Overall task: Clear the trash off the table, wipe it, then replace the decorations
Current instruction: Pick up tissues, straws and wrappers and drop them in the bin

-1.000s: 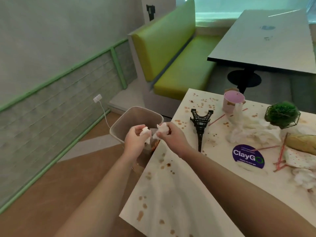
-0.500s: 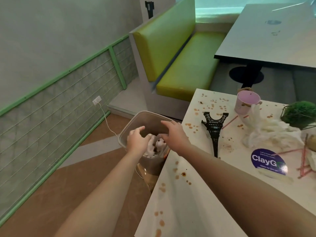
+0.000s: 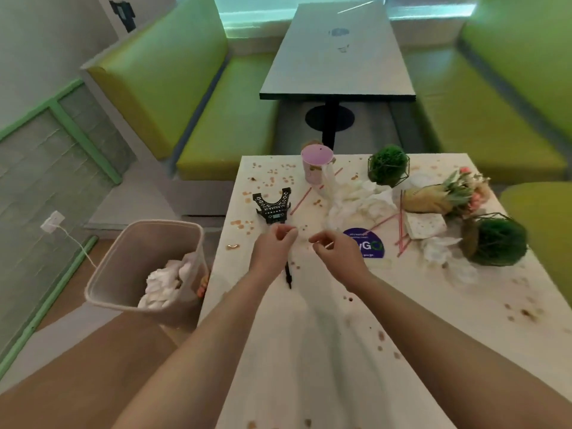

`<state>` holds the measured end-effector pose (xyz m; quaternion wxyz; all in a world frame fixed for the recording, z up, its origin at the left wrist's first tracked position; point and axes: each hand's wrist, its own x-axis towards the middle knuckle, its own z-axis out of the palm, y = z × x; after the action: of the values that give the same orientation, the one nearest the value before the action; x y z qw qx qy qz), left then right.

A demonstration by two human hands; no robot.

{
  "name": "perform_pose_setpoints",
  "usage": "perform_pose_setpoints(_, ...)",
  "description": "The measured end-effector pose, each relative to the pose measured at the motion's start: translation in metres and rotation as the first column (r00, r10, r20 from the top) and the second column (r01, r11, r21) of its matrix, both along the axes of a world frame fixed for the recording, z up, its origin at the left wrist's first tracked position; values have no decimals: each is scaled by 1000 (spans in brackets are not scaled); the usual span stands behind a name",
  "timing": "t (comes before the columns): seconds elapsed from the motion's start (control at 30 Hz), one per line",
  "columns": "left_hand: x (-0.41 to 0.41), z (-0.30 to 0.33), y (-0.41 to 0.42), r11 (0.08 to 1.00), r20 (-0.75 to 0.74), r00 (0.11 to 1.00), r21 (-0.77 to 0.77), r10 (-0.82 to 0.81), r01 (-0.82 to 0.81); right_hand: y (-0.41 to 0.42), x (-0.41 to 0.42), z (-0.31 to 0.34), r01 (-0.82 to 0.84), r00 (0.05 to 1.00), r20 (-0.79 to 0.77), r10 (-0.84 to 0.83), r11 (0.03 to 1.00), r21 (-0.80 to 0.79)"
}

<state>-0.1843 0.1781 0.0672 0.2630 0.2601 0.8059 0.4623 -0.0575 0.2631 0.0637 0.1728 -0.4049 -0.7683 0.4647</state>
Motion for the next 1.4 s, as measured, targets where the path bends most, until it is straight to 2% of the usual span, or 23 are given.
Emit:
perform_pose_setpoints(0.17, 69, -19, 51, 988, 76, 985, -20, -153, 155, 41, 85, -16, 193, 980, 55, -192, 981, -27)
perform_pose_setpoints(0.33, 130, -33, 86, 963, 129, 961, -90, -243, 256, 81, 157, -37, 266, 939, 206, -275, 961, 73)
perform_pose_setpoints(0.4, 149, -38, 96, 954, 151, 952, -102, -264, 281, 95, 181, -47, 202, 899, 360, -247, 966, 159)
perform_pose_setpoints(0.5, 174, -47, 105, 958, 190, 948, -86, -255, 275, 110, 208, -57, 53, 778, 594, -203, 964, 259)
perform_pose_setpoints(0.73, 217, -61, 117, 961, 247, 946, -125, -209, 245, 137, 253, -92, -87, 724, 685, -81, 974, 207)
perform_pose_setpoints(0.87, 226, -65, 121, 969, 259, 952, -140, -165, 206, 136, 266, -104, -52, 783, 612, -112, 968, 244)
perform_pose_setpoints(0.97, 233, -68, 124, 973, 295, 945, -137, -138, 185, 134, 269, -103, 26, 838, 530, -133, 978, 205)
perform_pose_setpoints(1.1, 244, -75, 125, 969, 359, 922, -135, -145, 205, 132, 271, -100, 201, 897, 403, -181, 980, -9)
perform_pose_setpoints(1.23, 257, -69, 130, 974, 473, 873, -114, -120, 196, 134, 270, -87, 207, 939, 308, -155, 968, -143)
perform_pose_setpoints(1.4, 265, -52, 138, 970, 572, 805, -62, -160, 237, 132, 260, -55, 137, 989, 9, -145, 913, -384)
